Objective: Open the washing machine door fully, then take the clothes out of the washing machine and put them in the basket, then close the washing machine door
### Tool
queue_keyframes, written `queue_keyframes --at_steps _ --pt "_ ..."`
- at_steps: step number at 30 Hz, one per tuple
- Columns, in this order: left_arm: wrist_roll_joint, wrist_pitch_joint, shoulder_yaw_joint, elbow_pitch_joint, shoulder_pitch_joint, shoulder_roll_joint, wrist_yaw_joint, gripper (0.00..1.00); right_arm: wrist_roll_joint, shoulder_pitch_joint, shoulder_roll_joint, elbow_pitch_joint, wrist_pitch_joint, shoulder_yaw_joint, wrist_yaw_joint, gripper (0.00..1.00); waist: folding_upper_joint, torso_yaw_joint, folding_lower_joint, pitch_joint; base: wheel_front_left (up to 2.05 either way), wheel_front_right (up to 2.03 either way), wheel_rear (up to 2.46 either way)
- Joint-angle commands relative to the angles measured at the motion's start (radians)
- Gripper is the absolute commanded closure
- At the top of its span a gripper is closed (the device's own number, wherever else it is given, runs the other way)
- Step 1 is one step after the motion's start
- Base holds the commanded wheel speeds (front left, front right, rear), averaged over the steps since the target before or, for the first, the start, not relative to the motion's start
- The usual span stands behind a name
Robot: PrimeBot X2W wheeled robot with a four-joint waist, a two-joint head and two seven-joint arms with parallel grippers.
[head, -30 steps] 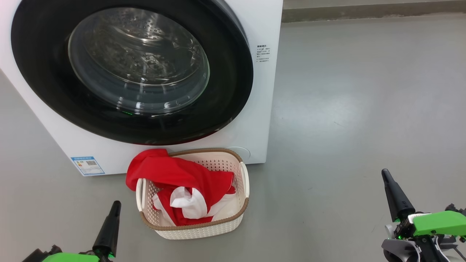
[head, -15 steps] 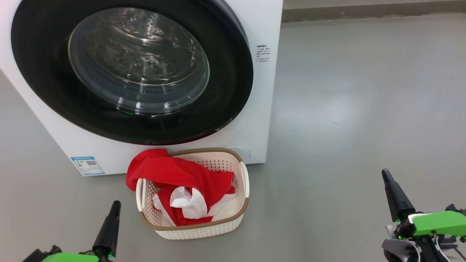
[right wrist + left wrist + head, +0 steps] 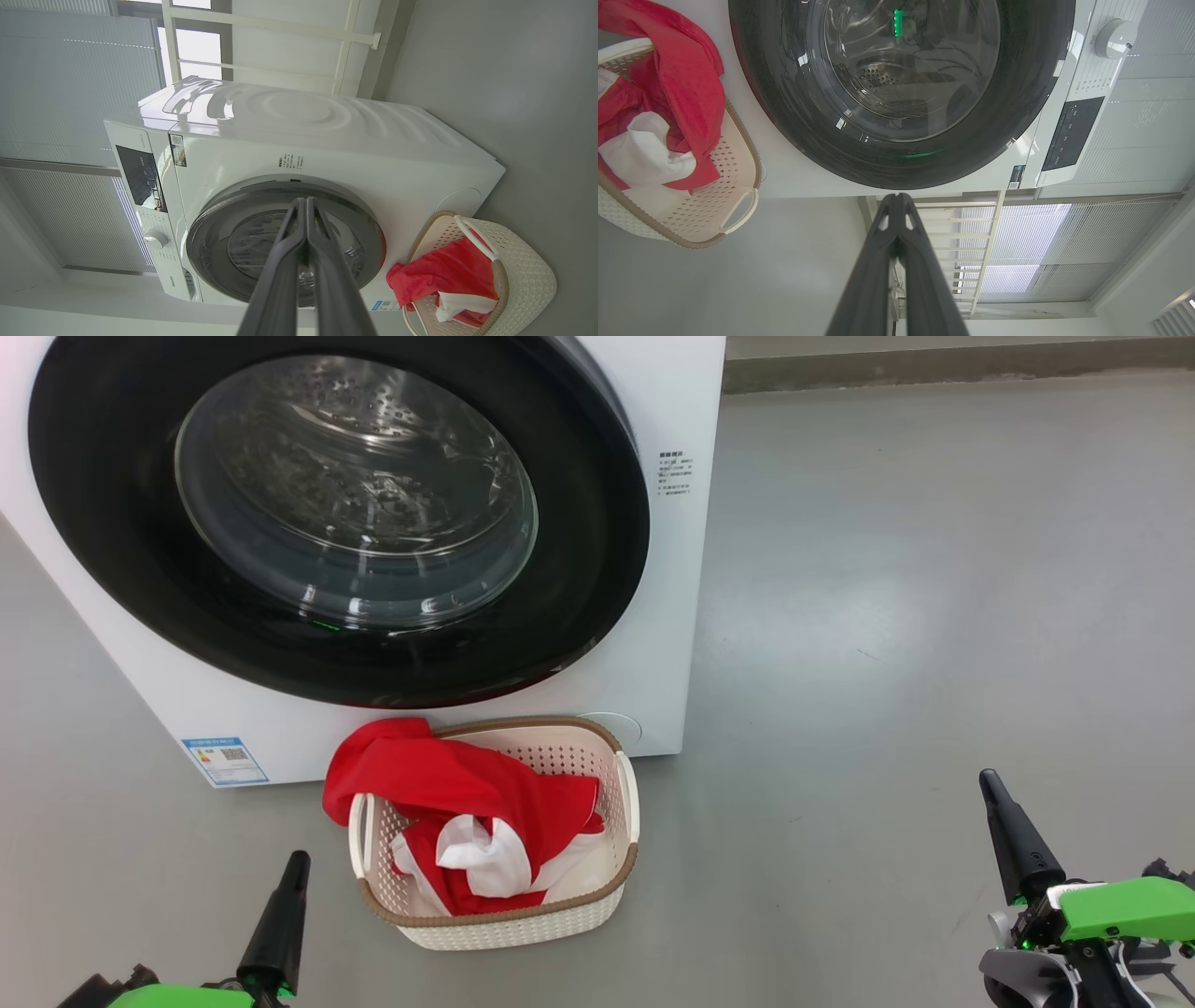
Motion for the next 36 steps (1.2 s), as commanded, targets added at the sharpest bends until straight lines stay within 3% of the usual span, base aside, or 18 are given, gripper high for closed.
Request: queue_keyframes --at_steps 1,36 --pt "-0.007 0.003 0.035 -0.027 -0.041 0.011 -0.007 1.00 0.003 -0.042 -0.016 -0.025 0.007 0.016 0.000 1.00 0.0000 0.000 0.0000 0.000 0.00 0.00 0.00" --pt "-0.007 0.003 0.035 -0.027 -0.041 0.011 -0.007 1.00 0.003 -0.042 -0.016 -0.025 0.007 0.016 0.000 1.00 0.0000 0.000 0.0000 0.000 0.00 0.00 0.00"
